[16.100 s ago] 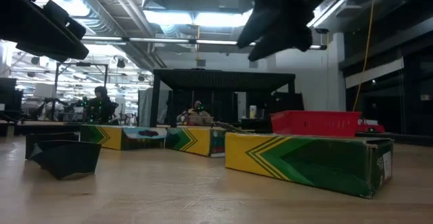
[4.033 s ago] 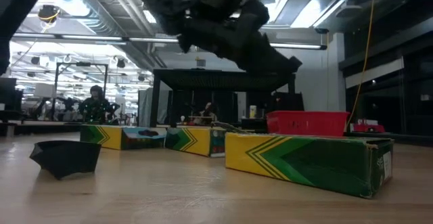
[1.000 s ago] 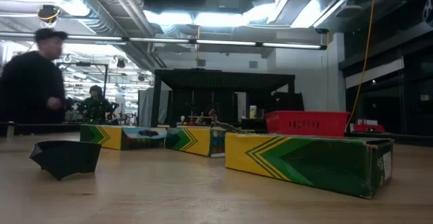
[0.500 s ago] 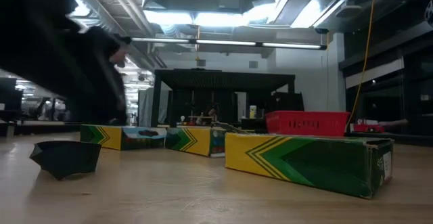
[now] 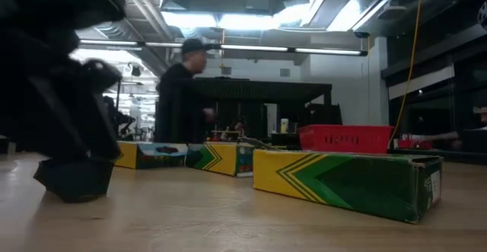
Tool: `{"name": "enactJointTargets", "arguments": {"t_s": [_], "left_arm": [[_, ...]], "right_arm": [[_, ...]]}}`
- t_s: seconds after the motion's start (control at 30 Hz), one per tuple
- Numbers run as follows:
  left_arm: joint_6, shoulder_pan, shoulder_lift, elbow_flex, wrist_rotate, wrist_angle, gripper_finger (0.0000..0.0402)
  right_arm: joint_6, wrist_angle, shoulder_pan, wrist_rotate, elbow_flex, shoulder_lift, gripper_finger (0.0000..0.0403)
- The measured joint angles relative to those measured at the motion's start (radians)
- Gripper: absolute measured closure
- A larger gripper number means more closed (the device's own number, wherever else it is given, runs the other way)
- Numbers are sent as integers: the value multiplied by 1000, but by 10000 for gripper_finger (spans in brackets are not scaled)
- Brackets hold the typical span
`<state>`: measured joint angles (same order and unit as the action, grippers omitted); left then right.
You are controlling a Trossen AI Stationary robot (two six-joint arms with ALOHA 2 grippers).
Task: Pick & Place Office Desk Supplies
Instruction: Put the black rubberband into the red bin
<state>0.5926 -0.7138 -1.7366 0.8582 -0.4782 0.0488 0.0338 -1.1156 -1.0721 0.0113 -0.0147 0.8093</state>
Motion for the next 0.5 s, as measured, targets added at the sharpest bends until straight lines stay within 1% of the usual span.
{"name": "enactJointTargets", "arguments": {"t_s": [0.1, 0.23, 0.3, 0.4, 0.5], "left_arm": [[-8, 16, -37, 0, 62, -27, 226], [8, 19, -64, 2, 60, -38, 228], [5, 20, -70, 3, 55, -42, 236], [-29, 20, -73, 3, 38, -42, 269], [-88, 26, -75, 2, 33, -61, 327]], "right_arm": [[0, 0, 0, 0, 0, 0, 159], [0, 1, 0, -3, 0, 0, 159], [0, 1, 0, -4, 0, 0, 159], [1, 1, 0, -3, 0, 0, 159], [3, 3, 0, -4, -1, 0, 159]]}}
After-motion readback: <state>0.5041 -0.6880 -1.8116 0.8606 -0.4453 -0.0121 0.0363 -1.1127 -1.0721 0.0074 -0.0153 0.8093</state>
